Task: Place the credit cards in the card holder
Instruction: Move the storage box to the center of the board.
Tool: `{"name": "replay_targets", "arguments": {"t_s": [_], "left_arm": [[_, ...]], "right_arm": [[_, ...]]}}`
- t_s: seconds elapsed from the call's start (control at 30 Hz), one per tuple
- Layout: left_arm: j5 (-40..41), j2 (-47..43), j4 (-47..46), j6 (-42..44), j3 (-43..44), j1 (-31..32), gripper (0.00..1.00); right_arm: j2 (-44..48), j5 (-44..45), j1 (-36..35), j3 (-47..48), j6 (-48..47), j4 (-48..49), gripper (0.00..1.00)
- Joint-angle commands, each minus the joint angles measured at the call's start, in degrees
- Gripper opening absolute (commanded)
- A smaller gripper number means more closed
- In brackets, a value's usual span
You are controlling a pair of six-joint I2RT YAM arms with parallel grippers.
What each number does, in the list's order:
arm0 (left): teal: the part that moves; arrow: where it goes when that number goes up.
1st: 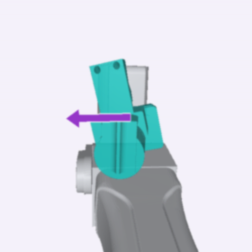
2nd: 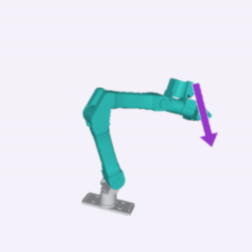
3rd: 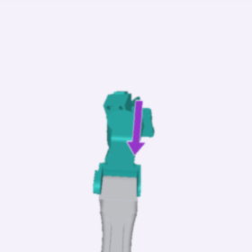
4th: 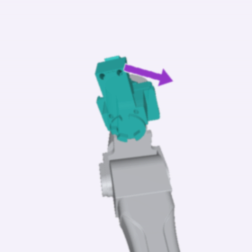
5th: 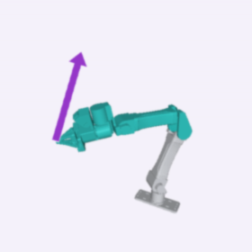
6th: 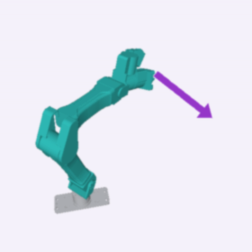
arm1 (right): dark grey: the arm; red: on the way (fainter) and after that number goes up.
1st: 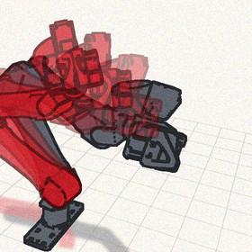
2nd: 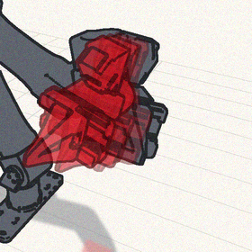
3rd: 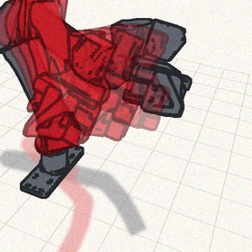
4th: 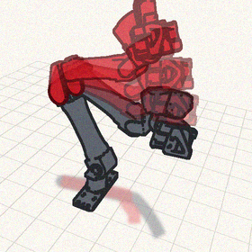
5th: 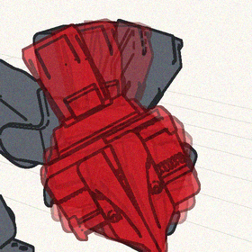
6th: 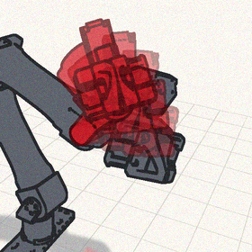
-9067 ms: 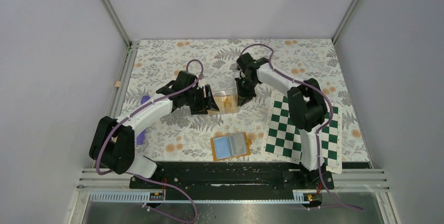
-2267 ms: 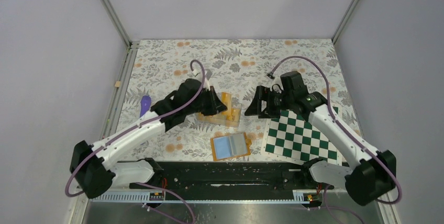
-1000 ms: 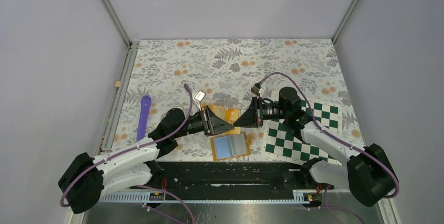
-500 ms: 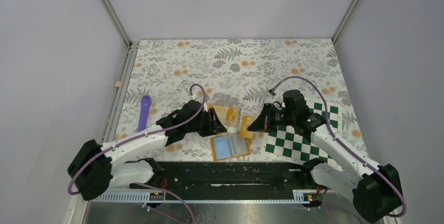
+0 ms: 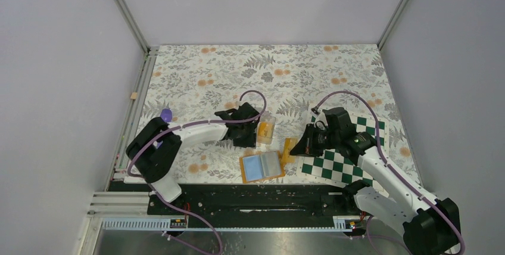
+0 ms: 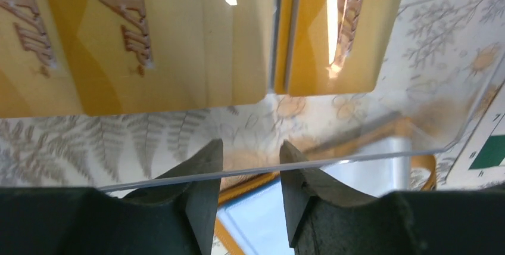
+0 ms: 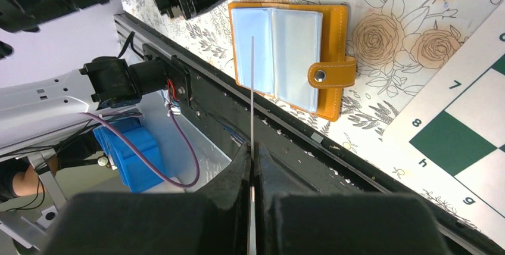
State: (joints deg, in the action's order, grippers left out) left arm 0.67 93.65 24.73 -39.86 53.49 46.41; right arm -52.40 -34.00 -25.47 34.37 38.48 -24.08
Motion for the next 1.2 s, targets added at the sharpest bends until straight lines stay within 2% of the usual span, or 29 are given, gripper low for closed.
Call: {"name": "replay_targets", "arguments": {"t_s": [0.0,0.2,0.43,0.53,0.8,1.17], "left_arm": [[2.85,4.2,-0.01,1.88,7.68,0.0,0.4],[4.4,12.96,3.88,2.83,18.07,-0.67,0.4],[-0.25,21.51,3.64,3.2,28.08,-3.27,0.44],[-2.66,21.55,3.28,3.45,28.7,-3.8,0.45],[-12.04,5.88,-6.09,1.0,12.7,-4.0,0.5],[-20.39,-19.56,-13.25,-9.59,-17.92,-4.98,0.5]], "right_arm": [[0.9,0.55,0.33,-0.37,-1.71,-1.67,0.0],[1.47,3.9,0.34,0.96,-6.44,-6.59,0.0],[0.3,4.28,0.32,0.55,-8.22,-7.64,0.0],[-0.95,3.89,0.27,0.52,-9.1,-7.63,0.0],[-4.27,0.57,0.21,0.88,-10.34,-4.64,0.0],[-11.22,-1.43,-3.96,2.73,-6.95,3.69,0.0]]}}
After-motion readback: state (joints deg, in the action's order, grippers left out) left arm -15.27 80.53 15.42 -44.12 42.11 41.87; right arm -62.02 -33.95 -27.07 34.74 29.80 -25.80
